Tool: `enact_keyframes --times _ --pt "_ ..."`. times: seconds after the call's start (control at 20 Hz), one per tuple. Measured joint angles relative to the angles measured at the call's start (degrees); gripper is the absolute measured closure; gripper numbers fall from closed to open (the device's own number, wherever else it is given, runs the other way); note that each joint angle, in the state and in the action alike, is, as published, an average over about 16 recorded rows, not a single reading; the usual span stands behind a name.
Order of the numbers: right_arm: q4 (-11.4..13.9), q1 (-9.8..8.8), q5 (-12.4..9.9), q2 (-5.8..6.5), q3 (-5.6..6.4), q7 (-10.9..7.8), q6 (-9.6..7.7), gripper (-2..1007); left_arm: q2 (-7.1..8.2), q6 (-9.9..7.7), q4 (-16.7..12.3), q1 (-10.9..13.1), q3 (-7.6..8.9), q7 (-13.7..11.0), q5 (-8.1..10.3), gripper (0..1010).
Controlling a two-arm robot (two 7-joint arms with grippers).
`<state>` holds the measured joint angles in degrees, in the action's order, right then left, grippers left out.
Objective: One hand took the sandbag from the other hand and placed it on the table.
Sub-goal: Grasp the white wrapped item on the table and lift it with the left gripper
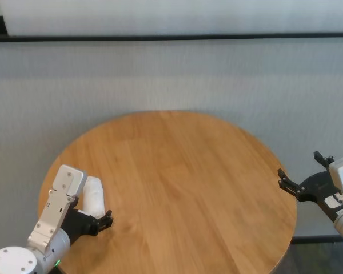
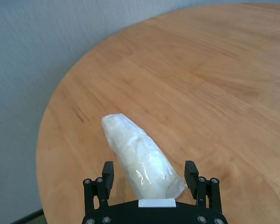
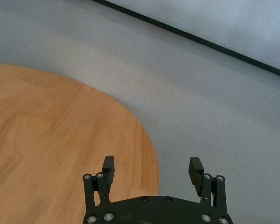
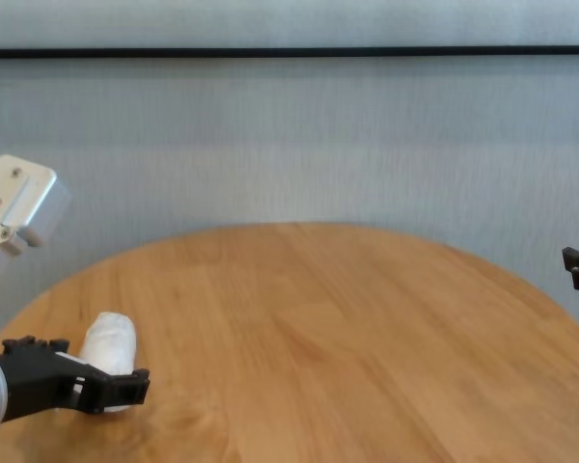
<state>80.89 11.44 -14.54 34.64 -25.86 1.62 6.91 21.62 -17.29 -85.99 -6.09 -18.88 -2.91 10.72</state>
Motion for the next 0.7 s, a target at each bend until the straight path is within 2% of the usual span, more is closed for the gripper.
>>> enact_keyframes --times 0.7 --pt "0.0 0.00 0.0 0.00 0.00 0.00 0.00 0 -1.20 0.24 1.8 -0.1 1.45 -1.0 -1.00 10"
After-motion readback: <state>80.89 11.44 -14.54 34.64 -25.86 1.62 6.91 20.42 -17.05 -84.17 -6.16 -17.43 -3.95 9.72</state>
